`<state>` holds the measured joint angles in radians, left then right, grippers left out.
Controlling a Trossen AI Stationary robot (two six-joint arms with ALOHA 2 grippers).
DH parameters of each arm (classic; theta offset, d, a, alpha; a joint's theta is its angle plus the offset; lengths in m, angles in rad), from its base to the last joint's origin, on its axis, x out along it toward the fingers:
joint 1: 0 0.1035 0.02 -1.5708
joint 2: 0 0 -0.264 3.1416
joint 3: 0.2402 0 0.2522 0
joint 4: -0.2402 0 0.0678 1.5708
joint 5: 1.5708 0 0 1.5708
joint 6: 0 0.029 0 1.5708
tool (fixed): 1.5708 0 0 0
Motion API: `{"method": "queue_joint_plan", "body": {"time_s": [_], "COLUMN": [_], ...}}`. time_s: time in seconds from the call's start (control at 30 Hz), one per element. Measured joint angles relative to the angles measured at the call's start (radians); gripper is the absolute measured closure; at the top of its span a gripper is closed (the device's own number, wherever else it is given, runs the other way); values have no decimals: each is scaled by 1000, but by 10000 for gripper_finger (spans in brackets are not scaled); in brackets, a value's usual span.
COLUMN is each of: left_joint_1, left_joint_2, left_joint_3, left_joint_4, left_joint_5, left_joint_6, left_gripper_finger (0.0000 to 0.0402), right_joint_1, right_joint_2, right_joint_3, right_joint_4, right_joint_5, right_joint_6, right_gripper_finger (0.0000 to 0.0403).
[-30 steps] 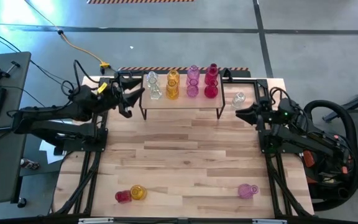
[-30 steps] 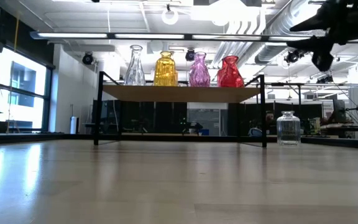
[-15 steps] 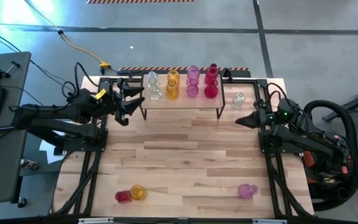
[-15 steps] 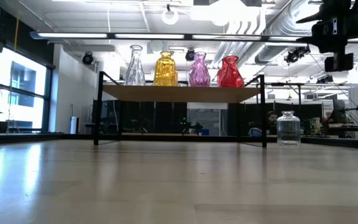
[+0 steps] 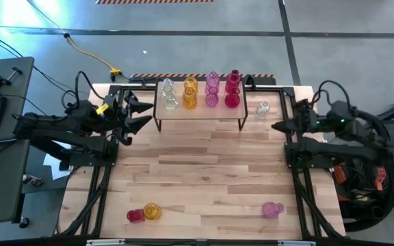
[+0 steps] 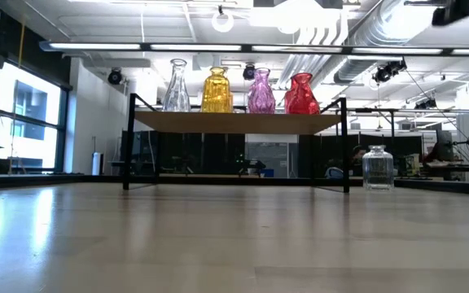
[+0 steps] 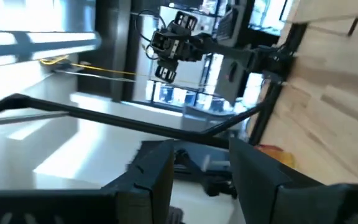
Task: Sort vases onto shelf
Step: Put the violet vase aligned with the other violet vases on the shelf
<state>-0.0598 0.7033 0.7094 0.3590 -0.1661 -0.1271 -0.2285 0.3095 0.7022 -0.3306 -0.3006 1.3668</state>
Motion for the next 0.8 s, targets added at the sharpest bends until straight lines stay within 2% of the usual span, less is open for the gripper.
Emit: {"method": "queue_joint_plan", "body": {"time_s": [0.27, 0.5, 0.63, 0.8], "left_joint_1": [0, 0, 0, 0], "left_joint_2": [-14, -14, -14, -13], "left_joint_3": [0, 0, 0, 0], "left_joint_4": [-49, -52, -76, -118], "left_joint_5": [0, 0, 0, 0], "left_joint_6": [0, 0, 3, 35], "left_gripper_finger": [199, 199, 200, 200], "right_joint_1": [126, 258, 366, 527], "right_joint_2": [263, 518, 645, 764], "right_joint_3": [315, 555, 641, 672], "right_joint_4": [-249, -640, -834, -889], "right_joint_5": [70, 72, 73, 105], "right_joint_6": [-86, -32, 18, 97], "right_gripper_finger": [268, 268, 268, 268]}}
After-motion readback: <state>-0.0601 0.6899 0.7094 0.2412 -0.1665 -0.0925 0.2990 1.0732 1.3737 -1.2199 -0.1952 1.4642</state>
